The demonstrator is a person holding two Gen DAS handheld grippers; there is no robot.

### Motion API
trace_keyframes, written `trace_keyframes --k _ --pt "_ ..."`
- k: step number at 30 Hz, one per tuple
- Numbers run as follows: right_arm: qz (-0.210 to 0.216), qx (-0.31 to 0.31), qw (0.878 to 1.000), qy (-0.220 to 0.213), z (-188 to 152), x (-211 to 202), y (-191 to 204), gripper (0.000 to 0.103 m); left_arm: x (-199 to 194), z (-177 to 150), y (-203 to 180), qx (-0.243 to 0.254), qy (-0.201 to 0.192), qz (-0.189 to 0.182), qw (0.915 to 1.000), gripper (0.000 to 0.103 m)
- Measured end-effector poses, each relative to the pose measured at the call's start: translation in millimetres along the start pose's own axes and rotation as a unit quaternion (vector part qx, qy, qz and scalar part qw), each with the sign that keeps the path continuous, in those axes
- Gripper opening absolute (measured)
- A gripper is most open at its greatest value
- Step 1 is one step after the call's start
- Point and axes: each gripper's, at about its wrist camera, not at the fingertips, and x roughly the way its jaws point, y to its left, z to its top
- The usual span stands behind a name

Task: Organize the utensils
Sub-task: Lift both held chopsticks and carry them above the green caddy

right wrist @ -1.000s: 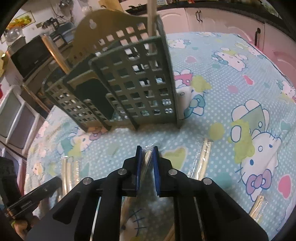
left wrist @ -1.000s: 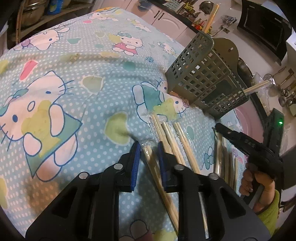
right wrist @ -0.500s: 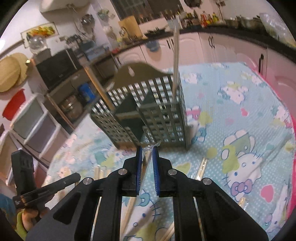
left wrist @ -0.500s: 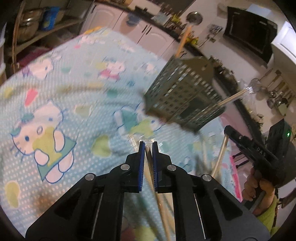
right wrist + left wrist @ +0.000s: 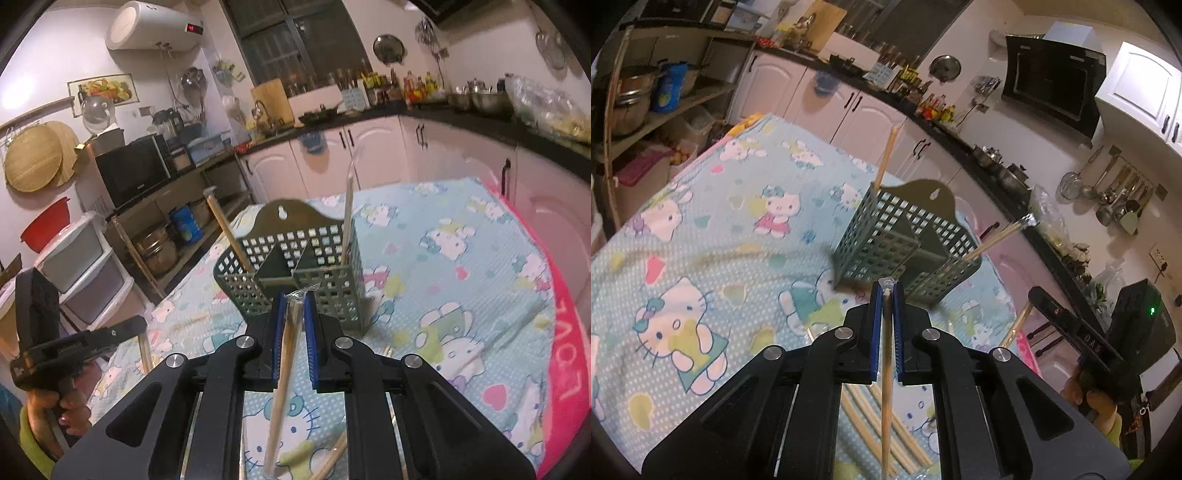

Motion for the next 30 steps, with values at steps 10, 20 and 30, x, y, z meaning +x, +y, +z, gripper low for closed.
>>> trace_keyframes --k 10,20,30 --pt "-0.018 -0.013 0.999 -0.044 5.0 -32.2 -4.2 0.011 -3.6 15.4 -22.9 0.016 -0.021 -0.019 0.9995 0.002" --pt "-0.025 -0.014 0.997 -0.078 16.3 -52.8 -5.2 0.011 -2.9 36.2 -43.3 0.034 -0.039 -0.038 0.9980 0.001" --pt "-0.020 -0.018 0.994 -0.110 36.9 -66.3 -0.4 0.011 -2.8 61.8 -60.5 0.049 -0.064 -0.046 0.9957 0.001"
